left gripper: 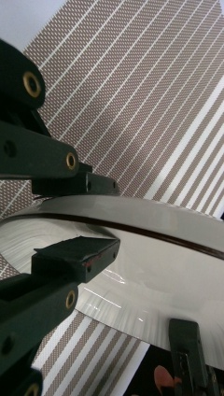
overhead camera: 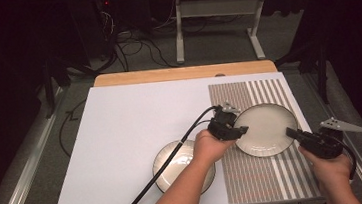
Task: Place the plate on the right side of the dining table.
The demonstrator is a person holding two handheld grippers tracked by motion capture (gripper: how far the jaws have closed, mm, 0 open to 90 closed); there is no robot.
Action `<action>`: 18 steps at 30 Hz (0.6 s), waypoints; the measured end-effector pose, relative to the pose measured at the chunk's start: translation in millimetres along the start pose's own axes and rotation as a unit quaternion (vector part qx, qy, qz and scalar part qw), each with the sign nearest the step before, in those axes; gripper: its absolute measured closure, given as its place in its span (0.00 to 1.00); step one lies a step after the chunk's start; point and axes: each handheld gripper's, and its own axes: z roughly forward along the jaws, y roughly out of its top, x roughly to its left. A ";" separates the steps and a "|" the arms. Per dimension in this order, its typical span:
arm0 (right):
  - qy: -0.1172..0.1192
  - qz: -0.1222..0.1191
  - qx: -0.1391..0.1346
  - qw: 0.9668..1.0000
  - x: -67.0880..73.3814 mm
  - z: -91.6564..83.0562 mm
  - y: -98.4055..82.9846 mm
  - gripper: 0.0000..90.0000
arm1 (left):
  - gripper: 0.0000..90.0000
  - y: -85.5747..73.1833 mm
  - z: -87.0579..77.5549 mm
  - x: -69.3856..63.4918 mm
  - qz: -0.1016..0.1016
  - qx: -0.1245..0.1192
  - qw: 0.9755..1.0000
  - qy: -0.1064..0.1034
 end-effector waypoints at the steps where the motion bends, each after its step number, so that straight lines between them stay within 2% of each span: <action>1: -0.001 0.000 0.000 1.000 0.0 0.5 -0.4 0.95 | 0.77 -0.3 0.6 0.0 -0.001 0.001 1.000 0.001; 11: -0.002 0.004 0.005 1.000 -1.9 1.3 -3.1 0.95 | 0.75 0.4 4.0 -1.6 0.005 0.008 1.000 0.011; 14: 0.002 0.008 0.003 1.000 -2.7 1.5 -3.4 0.96 | 0.74 0.7 5.5 -1.1 0.000 0.008 1.000 0.014; 18: 0.005 0.009 0.002 1.000 -2.7 0.9 -3.5 0.96 | 0.68 1.0 6.6 -1.0 -0.001 -0.001 1.000 0.026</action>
